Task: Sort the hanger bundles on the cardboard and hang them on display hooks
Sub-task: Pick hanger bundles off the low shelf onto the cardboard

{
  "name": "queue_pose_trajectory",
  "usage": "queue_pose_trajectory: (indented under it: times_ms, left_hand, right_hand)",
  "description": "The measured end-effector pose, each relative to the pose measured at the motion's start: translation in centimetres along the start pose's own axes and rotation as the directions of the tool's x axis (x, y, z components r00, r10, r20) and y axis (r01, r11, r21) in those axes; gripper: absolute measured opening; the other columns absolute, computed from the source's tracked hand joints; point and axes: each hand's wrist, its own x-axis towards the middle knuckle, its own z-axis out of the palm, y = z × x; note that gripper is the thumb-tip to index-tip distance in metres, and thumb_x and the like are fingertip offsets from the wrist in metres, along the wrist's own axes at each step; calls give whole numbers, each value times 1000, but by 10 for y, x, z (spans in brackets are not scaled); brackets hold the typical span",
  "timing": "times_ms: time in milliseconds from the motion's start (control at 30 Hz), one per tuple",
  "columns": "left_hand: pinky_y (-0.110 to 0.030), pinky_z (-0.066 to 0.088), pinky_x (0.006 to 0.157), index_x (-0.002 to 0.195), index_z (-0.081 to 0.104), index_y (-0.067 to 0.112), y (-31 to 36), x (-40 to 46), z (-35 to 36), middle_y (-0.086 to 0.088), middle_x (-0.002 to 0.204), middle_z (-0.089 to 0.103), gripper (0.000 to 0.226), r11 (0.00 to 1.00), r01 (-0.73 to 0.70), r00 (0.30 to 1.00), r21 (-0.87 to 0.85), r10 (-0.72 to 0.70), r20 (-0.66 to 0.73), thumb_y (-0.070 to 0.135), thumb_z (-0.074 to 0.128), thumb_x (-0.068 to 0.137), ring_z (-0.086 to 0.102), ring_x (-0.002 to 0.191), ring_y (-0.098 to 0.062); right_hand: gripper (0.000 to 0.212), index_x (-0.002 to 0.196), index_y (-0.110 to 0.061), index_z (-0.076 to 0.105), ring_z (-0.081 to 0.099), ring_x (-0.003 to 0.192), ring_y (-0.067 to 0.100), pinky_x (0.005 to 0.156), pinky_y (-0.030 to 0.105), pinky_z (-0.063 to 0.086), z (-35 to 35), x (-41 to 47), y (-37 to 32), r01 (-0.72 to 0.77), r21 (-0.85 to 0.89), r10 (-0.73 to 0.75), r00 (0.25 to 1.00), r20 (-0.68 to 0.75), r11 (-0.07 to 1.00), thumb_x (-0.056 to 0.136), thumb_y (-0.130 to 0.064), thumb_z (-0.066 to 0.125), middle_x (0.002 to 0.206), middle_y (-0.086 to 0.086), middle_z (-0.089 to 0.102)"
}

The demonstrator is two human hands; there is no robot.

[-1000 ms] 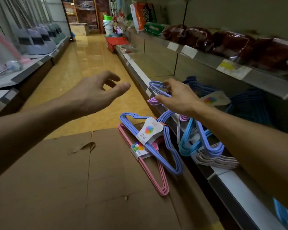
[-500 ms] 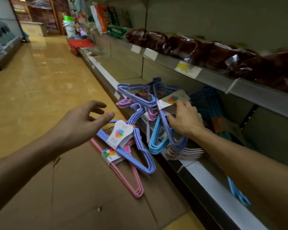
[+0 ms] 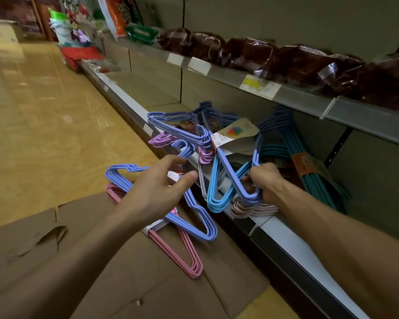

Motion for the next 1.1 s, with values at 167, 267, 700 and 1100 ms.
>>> queue_pose_trajectory:
  times_ms: [167, 267, 700, 1100]
  left_hand:
    - [-30, 53, 75, 131, 53, 31, -17, 1, 0, 13, 122, 58, 46, 1000, 11, 999, 26, -12, 36, 53, 55, 91, 60, 94, 2]
    - [-29, 51, 73, 130, 54, 30, -18, 5, 1, 12, 121, 59, 42, 1000, 21, 999, -11, -20, 29, 50, 55, 93, 62, 91, 2]
    - [-37, 50, 94, 124, 56, 33, -3, 15, 17, 25, 108, 59, 35, 987, 87, 995, -135, -80, 57, 51, 55, 94, 62, 103, -11]
    - [-46, 54, 92, 126, 51, 29, -8, 4, -22, 7, 116, 62, 40, 951, 225, 972, -213, -233, -12, 52, 56, 94, 65, 101, -19]
  right_hand:
    - [15, 95, -1, 61, 63, 71, 33, 66, 38, 56, -2, 0, -8, 78, -85, -85, 993, -84, 993, 93, 0, 47, 90, 21, 65]
    - [11, 88, -5, 58, 67, 74, 34, 70, 44, 59, -9, -9, -9, 105, -114, -115, 990, -77, 988, 92, 0, 49, 91, 19, 65]
    - [10, 94, 0, 52, 66, 62, 38, 49, 52, 59, -48, -42, 14, 72, 256, -66, 997, -34, 964, 101, 1, 46, 75, 18, 56]
    - [11, 106, 7, 57, 62, 51, 35, 48, 49, 58, -31, -82, 8, 73, 215, -128, 959, 254, 974, 101, -1, 52, 82, 22, 54]
